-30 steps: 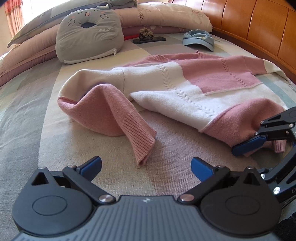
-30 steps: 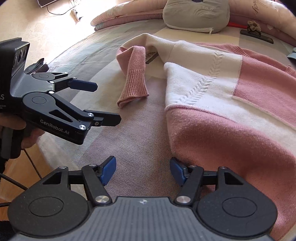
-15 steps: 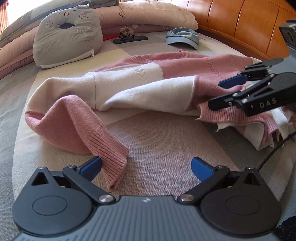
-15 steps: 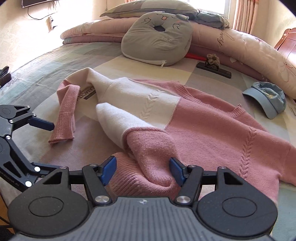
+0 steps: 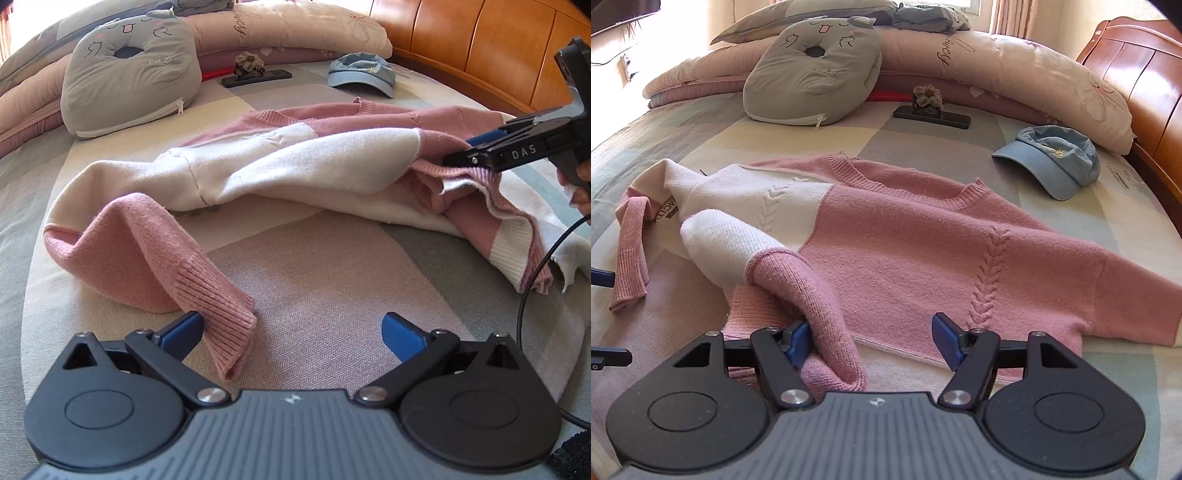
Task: Fold clothes
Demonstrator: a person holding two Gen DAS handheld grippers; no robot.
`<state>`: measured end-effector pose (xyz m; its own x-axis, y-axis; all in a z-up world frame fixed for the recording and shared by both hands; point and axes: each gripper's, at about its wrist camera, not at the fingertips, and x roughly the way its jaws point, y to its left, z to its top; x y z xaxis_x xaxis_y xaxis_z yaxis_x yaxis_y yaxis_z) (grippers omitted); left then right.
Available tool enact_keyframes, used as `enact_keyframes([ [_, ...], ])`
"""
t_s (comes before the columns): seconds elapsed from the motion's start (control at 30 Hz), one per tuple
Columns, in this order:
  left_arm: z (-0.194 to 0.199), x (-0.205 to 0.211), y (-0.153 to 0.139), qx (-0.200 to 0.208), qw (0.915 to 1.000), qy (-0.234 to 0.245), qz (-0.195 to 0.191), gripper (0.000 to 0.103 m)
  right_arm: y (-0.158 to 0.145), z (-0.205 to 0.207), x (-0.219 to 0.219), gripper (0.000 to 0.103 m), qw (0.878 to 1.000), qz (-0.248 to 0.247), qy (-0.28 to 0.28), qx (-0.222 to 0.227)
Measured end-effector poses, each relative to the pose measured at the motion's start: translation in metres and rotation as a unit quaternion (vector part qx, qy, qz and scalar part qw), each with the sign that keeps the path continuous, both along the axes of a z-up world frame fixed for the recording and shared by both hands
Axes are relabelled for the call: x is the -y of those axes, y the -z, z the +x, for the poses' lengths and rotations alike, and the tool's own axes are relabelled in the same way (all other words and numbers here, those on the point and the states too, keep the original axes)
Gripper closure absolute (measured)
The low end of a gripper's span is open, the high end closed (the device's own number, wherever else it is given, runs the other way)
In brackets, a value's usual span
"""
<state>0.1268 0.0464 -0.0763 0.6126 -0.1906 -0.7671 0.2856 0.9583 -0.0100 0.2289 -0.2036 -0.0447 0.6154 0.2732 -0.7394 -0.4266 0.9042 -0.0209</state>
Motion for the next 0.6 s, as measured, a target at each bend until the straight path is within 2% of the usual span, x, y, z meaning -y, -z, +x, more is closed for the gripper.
enact_keyframes([
  [0.17, -0.003, -0.001, 0.000, 0.000, 1.0000, 0.003, -0.001, 0.000, -0.013, -0.020, 0.008, 0.030, 1.000, -0.020, 0.000, 0.014],
  [0.33, -0.006, 0.000, 0.000, 0.000, 1.0000, 0.007, -0.003, 0.000, -0.029, -0.054, 0.001, 0.030, 0.997, -0.058, -0.014, 0.052],
  [0.5, -0.010, 0.001, 0.001, 0.003, 0.9999, 0.013, -0.005, 0.000, -0.041, -0.094, -0.030, 0.030, 0.990, -0.061, -0.095, 0.084],
  [0.6, -0.015, 0.002, 0.000, 0.003, 0.9999, 0.015, -0.006, 0.000, -0.029, -0.107, -0.060, 0.031, 0.978, -0.109, -0.147, 0.101],
])
